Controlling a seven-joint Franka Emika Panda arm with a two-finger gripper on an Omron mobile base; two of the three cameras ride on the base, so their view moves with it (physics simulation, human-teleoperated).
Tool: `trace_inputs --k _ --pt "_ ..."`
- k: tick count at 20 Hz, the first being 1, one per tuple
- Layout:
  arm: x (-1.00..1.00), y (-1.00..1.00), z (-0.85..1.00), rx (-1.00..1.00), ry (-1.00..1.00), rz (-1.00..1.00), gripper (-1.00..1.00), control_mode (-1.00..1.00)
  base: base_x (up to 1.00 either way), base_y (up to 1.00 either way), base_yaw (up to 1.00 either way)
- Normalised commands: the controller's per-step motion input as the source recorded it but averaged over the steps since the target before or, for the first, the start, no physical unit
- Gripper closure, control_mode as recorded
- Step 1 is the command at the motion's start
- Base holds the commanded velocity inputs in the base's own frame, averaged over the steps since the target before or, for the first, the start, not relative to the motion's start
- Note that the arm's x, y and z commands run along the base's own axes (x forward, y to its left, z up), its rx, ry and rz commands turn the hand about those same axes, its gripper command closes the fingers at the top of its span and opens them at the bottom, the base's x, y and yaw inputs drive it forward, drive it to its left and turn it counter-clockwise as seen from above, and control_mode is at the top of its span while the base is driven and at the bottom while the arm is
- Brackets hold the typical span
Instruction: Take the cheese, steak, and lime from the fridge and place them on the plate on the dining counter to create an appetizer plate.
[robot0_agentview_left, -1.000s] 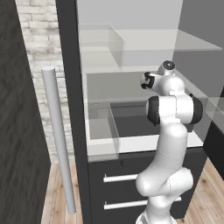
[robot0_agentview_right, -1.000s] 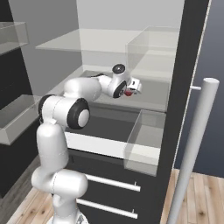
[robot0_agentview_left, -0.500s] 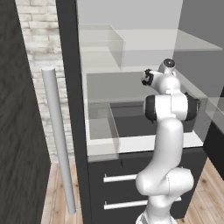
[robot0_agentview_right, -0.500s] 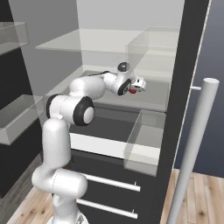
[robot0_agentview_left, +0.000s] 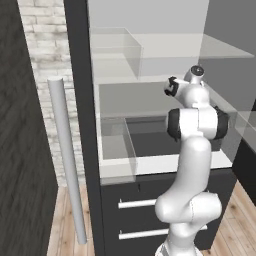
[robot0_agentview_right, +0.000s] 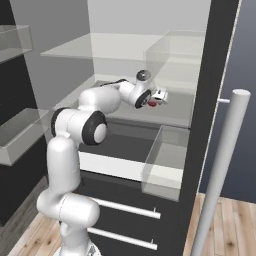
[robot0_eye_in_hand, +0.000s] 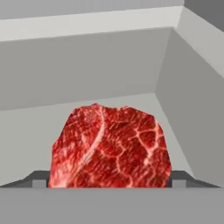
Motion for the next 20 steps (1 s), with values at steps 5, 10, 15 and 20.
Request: trace_inputs --k 5,10,15,20 --pt "-1.0 0.03 -0.03 0.0 -0.29 0.0 1.0 -1.0 0.0 0.0 0.0" --pt "-1.0 0.15 -0.03 0.0 -0.23 0.0 1.0 -1.0 0.0 0.0 0.0" --pt "-1.0 0.21 0.74 0.0 -0.15 0.0 1.0 -1.0 0.0 0.0 0.0" --pt "-1.0 0.26 0.88 0.0 -0.02 0.0 1.0 -1.0 0.0 0.0 0.0"
